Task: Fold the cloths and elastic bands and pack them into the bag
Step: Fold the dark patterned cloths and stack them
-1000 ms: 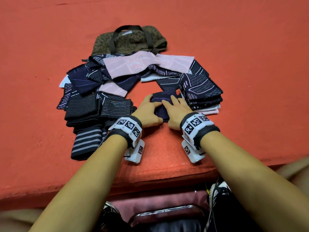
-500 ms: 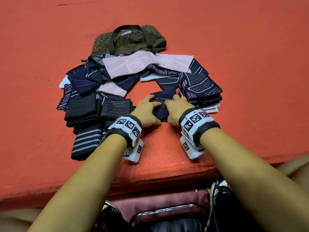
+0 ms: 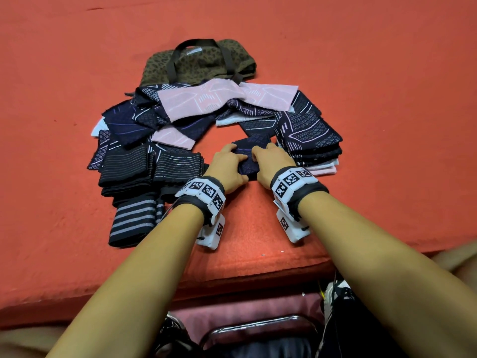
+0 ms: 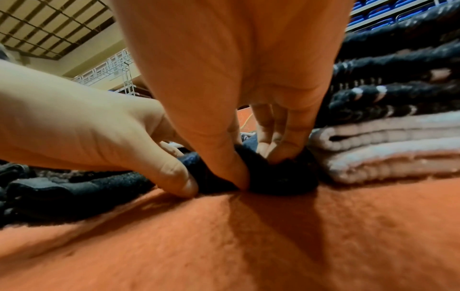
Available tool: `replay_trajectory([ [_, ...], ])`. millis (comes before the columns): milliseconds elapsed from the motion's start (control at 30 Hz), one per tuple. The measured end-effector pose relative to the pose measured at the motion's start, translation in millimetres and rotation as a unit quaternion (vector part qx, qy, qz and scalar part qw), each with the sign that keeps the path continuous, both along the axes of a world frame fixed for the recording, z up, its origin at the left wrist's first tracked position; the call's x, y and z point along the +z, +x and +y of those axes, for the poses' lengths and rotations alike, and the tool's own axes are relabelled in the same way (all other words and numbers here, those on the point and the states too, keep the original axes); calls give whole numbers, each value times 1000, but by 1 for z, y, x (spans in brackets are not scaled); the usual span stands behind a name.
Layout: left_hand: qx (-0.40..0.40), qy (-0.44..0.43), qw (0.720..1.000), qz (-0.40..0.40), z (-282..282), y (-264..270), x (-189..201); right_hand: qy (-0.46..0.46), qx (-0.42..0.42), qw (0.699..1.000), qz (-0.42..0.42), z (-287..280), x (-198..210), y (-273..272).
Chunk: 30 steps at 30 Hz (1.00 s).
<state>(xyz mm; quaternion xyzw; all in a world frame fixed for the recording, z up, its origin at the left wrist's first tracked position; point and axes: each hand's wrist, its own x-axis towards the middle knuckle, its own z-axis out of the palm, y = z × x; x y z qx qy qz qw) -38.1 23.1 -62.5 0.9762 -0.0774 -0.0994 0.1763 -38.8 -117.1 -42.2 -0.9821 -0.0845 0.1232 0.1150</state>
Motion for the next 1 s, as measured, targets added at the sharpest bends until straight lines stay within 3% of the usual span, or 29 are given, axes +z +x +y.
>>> replay_trajectory([
  [267,-11,35,999,23,-5,9,8,-30,-4,999,18,8,4,10],
  [533,-44,0,996,73,4,11,33,-65,93,991,72,12,38,14],
  [700,-34,-22,997,59,17,12,46,-63,128,988,53,22,57,16],
  [1000,22,-5,1000,8,40,19,58,-5,78,997,-23,31,72,31],
])
